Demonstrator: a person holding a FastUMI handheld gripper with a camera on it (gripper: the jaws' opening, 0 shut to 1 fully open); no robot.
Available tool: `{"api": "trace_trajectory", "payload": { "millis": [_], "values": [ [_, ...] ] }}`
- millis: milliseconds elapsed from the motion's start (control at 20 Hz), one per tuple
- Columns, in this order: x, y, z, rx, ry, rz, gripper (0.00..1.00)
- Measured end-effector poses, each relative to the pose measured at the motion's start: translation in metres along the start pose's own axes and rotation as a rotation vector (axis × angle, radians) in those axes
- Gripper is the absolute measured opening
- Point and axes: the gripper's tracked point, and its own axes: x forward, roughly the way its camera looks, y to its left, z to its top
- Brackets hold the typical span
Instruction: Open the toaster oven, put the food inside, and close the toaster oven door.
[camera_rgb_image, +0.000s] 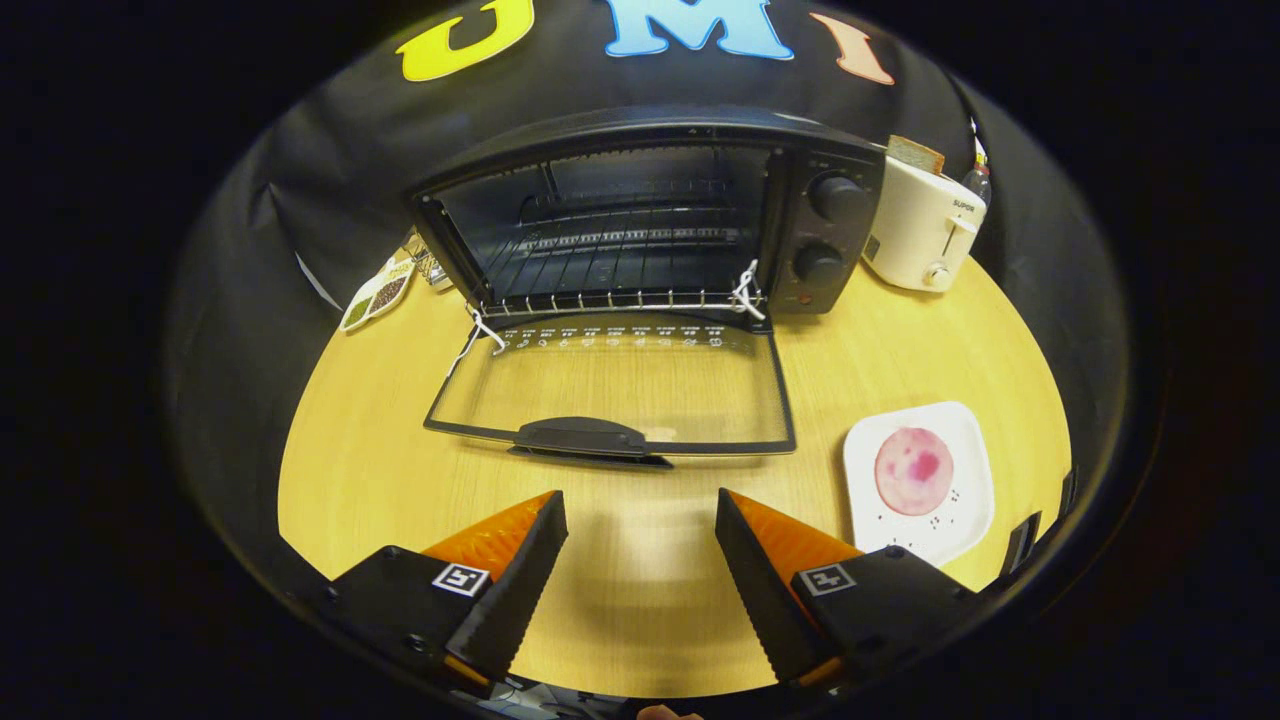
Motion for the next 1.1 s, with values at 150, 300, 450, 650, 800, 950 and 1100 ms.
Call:
{"api": "trace_trajectory", "payload": {
  "millis": [150, 300, 450, 650, 800, 950, 1100],
  "values": [
    [-0.022, -0.032, 0.005, -0.025, -0.024, -0.005, 0.96],
    [-0.044, -0.072, 0.013, -0.054, -0.046, -0.028, 0.96],
    [-0.061, -0.117, 0.021, -0.092, -0.063, -0.077, 0.96],
    [-0.067, -0.172, 0.024, -0.081, -0.047, -0.108, 0.96],
    [-0.064, -0.211, 0.019, -0.086, -0.003, -0.113, 0.96],
    [-0.05, -0.239, 0.01, -0.085, 0.078, -0.077, 0.96],
    [-0.031, -0.256, -0.008, -0.106, 0.171, -0.037, 0.97]
  ]
}}
